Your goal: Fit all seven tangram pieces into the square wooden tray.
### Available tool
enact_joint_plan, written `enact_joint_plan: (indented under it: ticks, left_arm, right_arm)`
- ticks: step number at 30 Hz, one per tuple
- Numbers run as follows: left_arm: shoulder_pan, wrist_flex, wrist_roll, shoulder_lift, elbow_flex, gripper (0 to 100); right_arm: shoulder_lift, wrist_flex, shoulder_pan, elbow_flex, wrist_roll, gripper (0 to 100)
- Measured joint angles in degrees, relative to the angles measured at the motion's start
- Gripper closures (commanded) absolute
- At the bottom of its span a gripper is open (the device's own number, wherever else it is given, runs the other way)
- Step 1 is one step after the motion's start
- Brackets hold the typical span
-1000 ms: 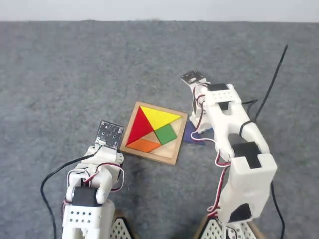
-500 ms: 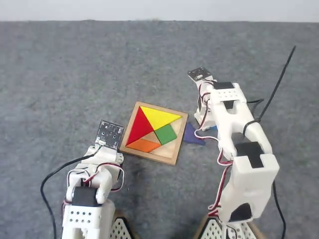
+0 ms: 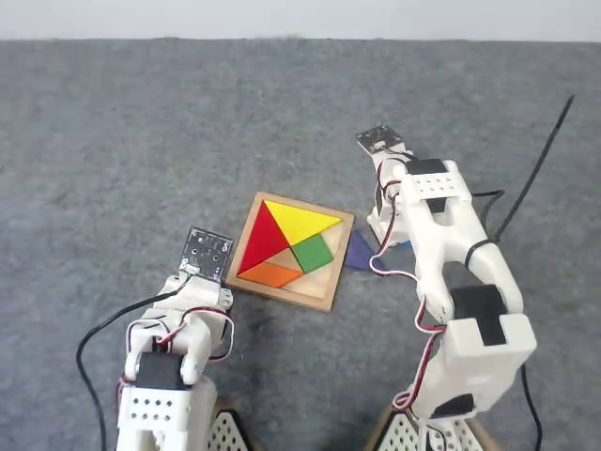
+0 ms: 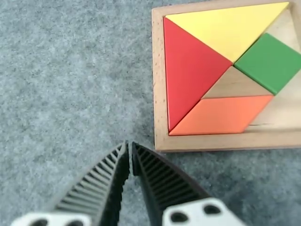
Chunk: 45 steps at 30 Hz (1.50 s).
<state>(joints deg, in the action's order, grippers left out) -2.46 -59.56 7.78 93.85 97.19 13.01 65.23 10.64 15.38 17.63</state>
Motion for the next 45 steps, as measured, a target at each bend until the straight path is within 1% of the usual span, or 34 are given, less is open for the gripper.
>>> enact_joint_plan:
  ticks: [3,4,8,11,18,23,26,30,35,37,41,45]
  left_arm:
    - [0.0,0.0,0.0,0.0,0.0,99]
    - [0.0,0.0,0.0,0.0,0.0,99]
    - [0.0,0.0,0.0,0.0,0.0,99]
    - [0.0,0.0,0.0,0.0,0.0,99]
    - [0.0,0.0,0.0,0.0,0.0,99]
    - [0.0,0.0,0.0,0.0,0.0,99]
    - [0.0,0.0,0.0,0.0,0.0,99]
    - [0.0,0.0,0.0,0.0,0.0,99]
    - [0.0,0.0,0.0,0.0,0.0,99]
    - [0.0,0.0,0.0,0.0,0.0,99]
    - [0.0,0.0,0.0,0.0,0.0,99]
    - [0.0,0.0,0.0,0.0,0.0,99]
  right_arm:
    - [0.0,0.0,0.0,0.0,-0.3,72.7]
    - [0.0,0.0,0.0,0.0,-0.3,72.0]
    - [0.0,0.0,1.4,0.0,-0.3,74.9]
    - [0.0,-1.1,2.8,0.0,-0.3,75.2]
    - [2.2,-1.7,2.8,-0.4,-0.3,75.3]
    - [6.9,-1.6,0.0,-3.4,-0.3,75.3]
    - [8.7,-0.6,-0.3,-5.5,-0.4,75.7]
    - [10.2,-0.2,-0.3,-7.1,-0.4,81.6]
    - [11.8,0.2,-1.2,-9.6,-0.4,82.1]
    - [12.2,0.3,-1.2,-9.9,-1.3,82.3]
    - [12.3,0.3,-1.2,-10.3,-5.6,82.6]
    - [12.4,0.3,-1.3,-10.5,-7.0,87.7]
